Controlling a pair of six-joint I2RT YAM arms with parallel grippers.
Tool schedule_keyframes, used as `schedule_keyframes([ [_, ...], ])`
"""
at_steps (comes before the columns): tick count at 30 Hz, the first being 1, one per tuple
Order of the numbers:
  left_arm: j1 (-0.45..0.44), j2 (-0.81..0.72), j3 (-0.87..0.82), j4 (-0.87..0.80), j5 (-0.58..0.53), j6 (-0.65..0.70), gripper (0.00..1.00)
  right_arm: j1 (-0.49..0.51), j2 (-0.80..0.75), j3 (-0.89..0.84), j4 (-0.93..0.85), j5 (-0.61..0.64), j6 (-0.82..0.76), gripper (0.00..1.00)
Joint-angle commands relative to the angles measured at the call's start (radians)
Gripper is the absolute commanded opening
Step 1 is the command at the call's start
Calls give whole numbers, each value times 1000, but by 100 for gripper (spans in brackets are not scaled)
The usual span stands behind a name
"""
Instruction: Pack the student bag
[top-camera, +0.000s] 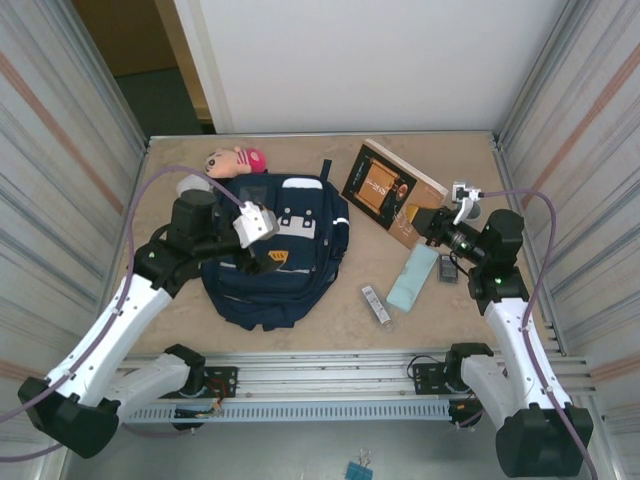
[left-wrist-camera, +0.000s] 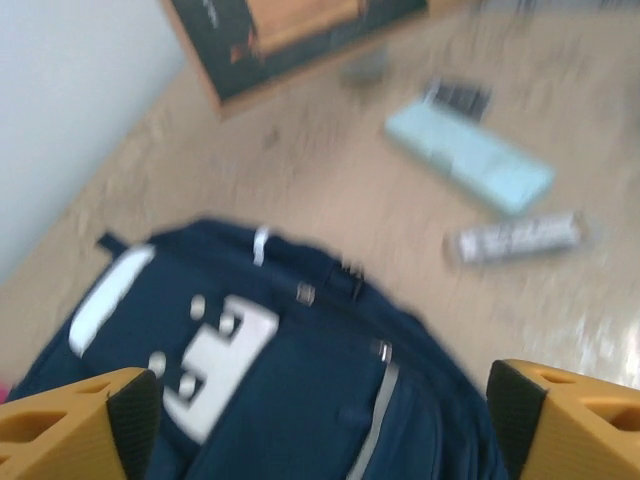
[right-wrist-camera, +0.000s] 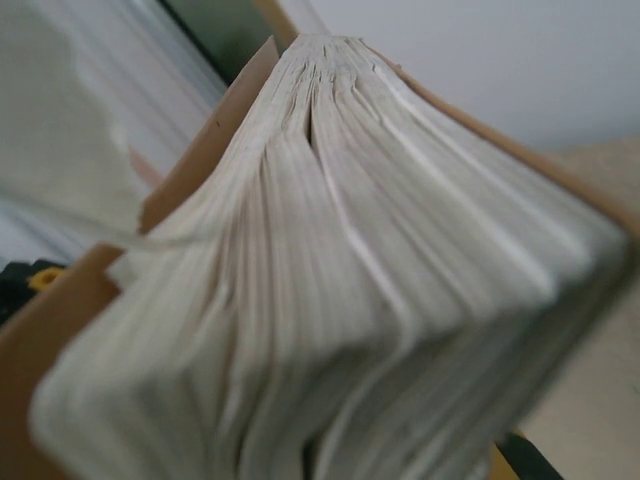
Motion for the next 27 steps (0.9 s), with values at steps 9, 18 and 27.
schedule_keyframes([
  [9,-78,189,-105,-102,-260,253,93,71,-19,47,-175,117,-54,0],
  [18,-115,328,-157,51,-313,238,94,90,-42,45,-209,125,-82,0],
  [27,-120,356,-216,114,-348,248,96,91,-59,34,-211,127,-89,0],
])
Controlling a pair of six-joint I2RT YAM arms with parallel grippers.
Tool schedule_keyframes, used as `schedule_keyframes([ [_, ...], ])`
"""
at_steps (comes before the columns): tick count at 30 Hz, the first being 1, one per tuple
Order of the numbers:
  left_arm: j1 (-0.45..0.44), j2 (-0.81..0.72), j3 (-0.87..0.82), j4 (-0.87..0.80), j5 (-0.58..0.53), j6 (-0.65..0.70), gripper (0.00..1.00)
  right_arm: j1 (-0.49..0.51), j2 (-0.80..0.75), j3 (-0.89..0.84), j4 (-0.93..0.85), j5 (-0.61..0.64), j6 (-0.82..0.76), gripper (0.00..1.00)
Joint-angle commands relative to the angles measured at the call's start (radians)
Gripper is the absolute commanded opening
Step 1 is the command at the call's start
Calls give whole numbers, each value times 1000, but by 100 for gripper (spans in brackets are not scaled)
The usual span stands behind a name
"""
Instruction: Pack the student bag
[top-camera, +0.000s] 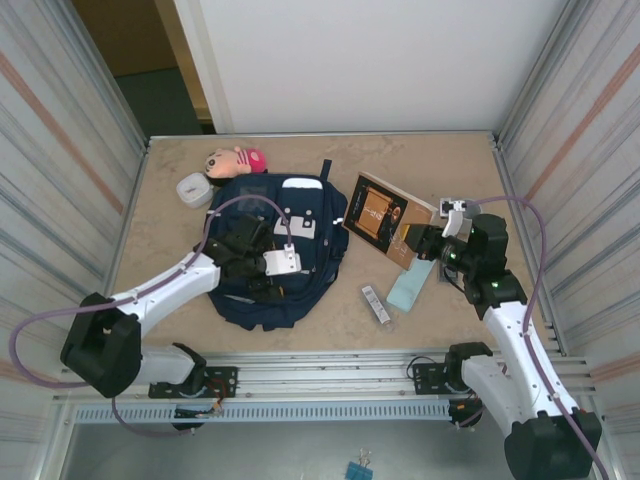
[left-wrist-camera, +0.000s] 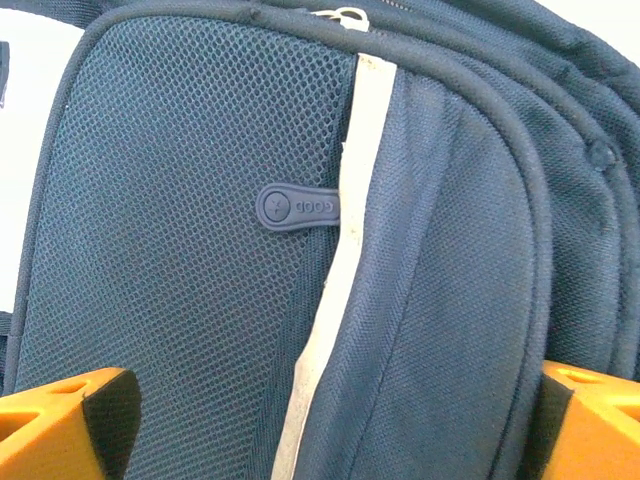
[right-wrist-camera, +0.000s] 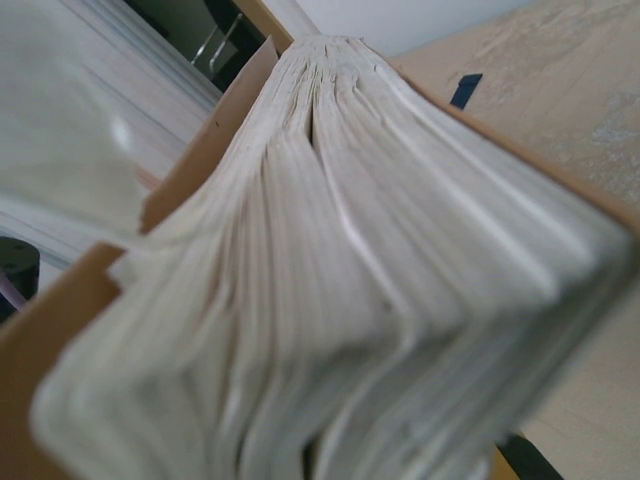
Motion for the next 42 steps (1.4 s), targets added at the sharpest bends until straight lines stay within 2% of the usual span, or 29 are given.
schedule_keyframes([
  [1,-7,21,-21,5,-24,24,96,6,-28,32,54,4,-30,0],
  [3,-7,29,-33,20,-57,23,96,6,-29,31,54,5,-31,0],
  [5,-7,41,-44,45,-101,16,87,6,-29,30,52,7,-30,0],
  [6,-6,44,-45,51,-113,7,78,6,-31,29,52,10,-29,0],
  [8,-15,37,-30,43,-115,-21,52,6,-33,30,48,26,-21,0],
  [10,-38,4,1,-6,-86,-66,29,2,-34,35,27,58,-9,0],
  [12,-70,-39,26,-42,-55,-131,10,-2,-27,46,-4,83,-4,0],
  [14,-113,-77,55,-70,-55,-239,0,-6,-7,61,-38,96,1,0],
  [17,-171,-110,117,-128,-42,-412,0,-16,26,79,-66,123,28,0],
  [20,-219,-116,182,-155,-76,-590,0,-47,46,92,-79,171,97,0],
  [25,-234,-86,310,-175,-150,-806,0,-142,91,150,-129,129,222,0],
  [32,-214,-23,506,-197,-159,-915,0,-148,30,220,-351,188,254,0],
  [38,-136,11,592,-179,-101,-1030,0,-135,-106,153,-396,46,448,0],
  [42,-113,34,622,-165,-84,-1033,0,-64,-177,165,-534,55,482,0],
])
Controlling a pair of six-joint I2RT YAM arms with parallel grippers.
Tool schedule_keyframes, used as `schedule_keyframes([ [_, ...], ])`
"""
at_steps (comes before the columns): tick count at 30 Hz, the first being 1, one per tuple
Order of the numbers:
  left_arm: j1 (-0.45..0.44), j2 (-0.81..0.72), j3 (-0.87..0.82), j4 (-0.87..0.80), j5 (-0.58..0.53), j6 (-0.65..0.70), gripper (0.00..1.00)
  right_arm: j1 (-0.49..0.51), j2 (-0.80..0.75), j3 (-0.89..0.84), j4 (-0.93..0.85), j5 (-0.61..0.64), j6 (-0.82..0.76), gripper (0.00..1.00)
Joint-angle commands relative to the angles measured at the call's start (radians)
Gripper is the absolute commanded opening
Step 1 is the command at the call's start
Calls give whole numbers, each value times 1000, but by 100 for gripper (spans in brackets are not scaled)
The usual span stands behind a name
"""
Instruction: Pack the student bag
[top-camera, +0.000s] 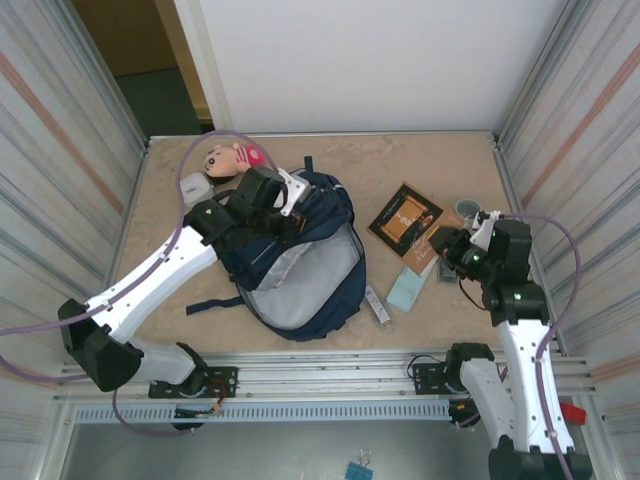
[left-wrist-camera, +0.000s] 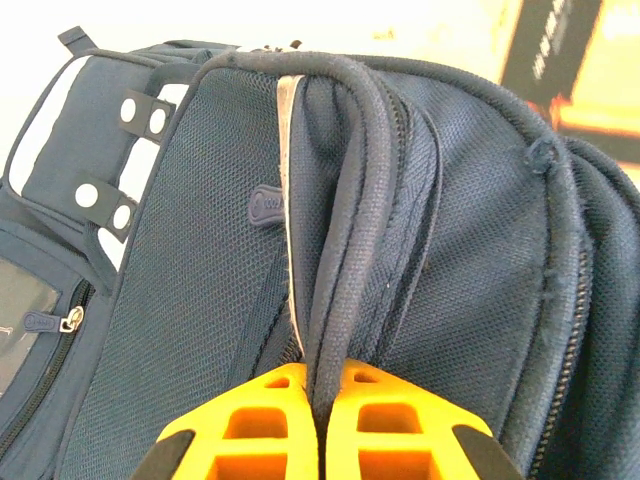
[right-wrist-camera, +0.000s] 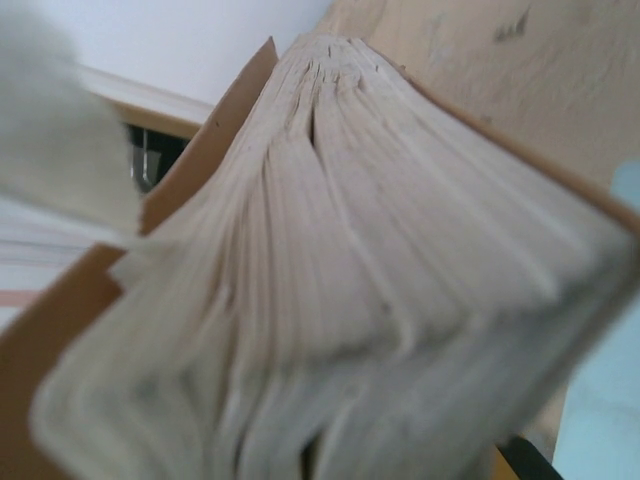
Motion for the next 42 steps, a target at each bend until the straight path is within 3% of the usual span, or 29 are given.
schedule_keyframes([
  [1,22,6,71,75,39,-55,0,56,-52,10,-95,-65,82,0],
  [3,49,17,77,97,118,-68,0,96,-53,13,-145,-126,90,0],
  [6,59,34,90,103,131,-65,0,156,-47,31,-215,-168,90,0],
  [9,64,50,99,108,148,-58,0,249,-57,0,-141,-181,180,0],
  [11,65,58,102,117,169,-60,0,342,-65,-74,26,-153,303,0],
  [14,65,63,102,125,193,-63,0,492,-39,-175,295,-15,439,0],
  [19,69,57,100,132,211,-64,0,703,114,-273,724,276,534,0],
  [22,77,52,97,142,226,-65,0,781,245,-298,965,396,548,0],
  [28,100,44,99,139,251,-59,0,842,489,-276,1252,490,555,0],
  [42,120,15,80,206,353,-95,0,890,933,-77,1376,762,615,0],
])
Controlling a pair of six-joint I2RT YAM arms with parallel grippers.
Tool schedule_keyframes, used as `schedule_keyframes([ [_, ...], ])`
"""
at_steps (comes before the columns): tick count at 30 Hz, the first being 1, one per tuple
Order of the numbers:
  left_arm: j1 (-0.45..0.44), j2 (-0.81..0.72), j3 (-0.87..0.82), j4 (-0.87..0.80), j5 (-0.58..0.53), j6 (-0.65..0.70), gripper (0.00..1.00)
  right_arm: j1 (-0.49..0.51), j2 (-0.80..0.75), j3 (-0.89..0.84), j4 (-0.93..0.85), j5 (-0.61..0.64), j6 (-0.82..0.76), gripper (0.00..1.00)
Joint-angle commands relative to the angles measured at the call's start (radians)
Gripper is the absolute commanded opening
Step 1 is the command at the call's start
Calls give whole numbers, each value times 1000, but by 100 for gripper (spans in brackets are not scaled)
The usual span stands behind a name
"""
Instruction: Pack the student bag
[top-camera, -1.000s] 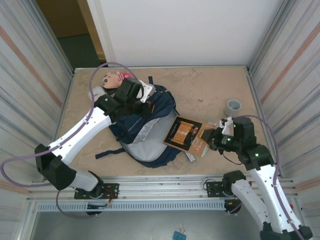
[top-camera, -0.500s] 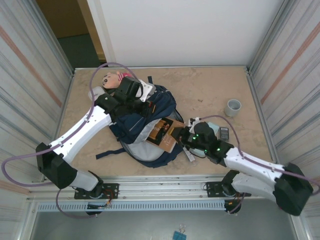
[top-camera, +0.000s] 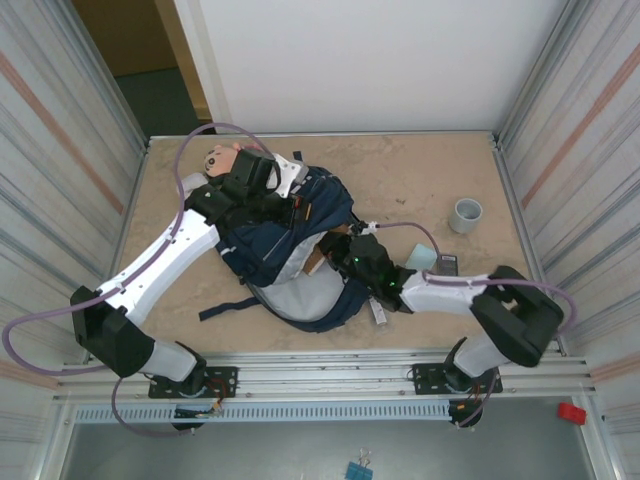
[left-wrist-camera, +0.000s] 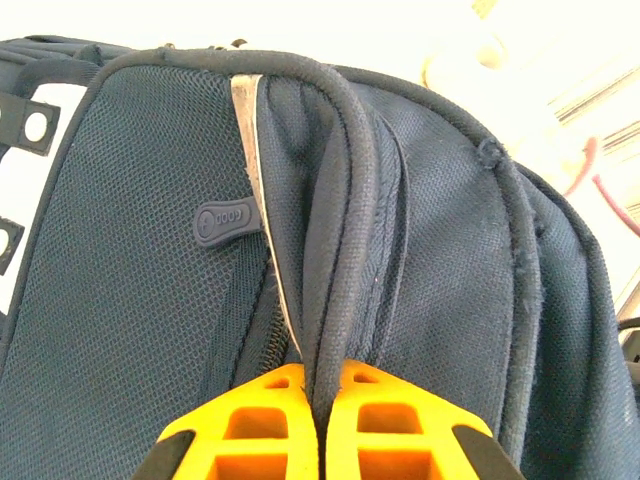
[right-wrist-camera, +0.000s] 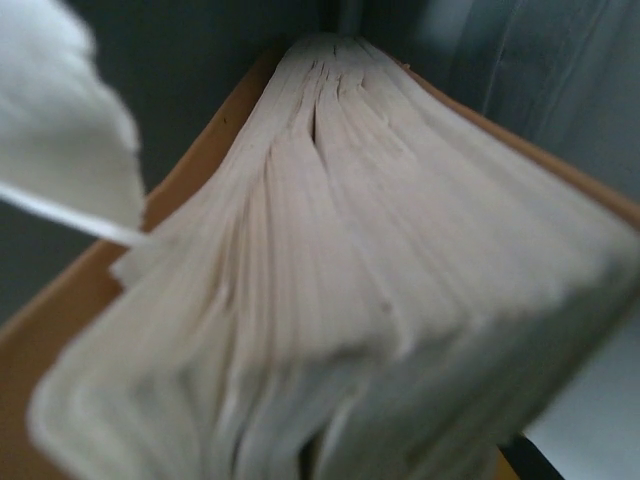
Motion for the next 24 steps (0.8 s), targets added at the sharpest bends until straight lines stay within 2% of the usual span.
schedule_keyframes([
  [1,5,-67,39,117,66,-16,0,17,91,90,133,111,57,0],
  [5,12,-82,30,120,77,-15,0,26,198,173,63,140,88,1],
  [7,17,-92,19,125,73,-21,0,27,240,211,21,139,102,6],
  [9,25,-98,8,130,63,-25,0,27,261,244,-61,130,105,15],
  [14,44,-107,-16,131,35,-31,0,25,244,243,-188,107,124,50],
  [16,52,-107,-23,131,26,-33,0,26,213,233,-252,100,123,57],
  [18,60,-106,-28,131,19,-32,0,25,174,212,-303,89,122,62],
  [24,79,-103,-36,120,-14,-10,0,27,31,124,-425,49,112,68],
])
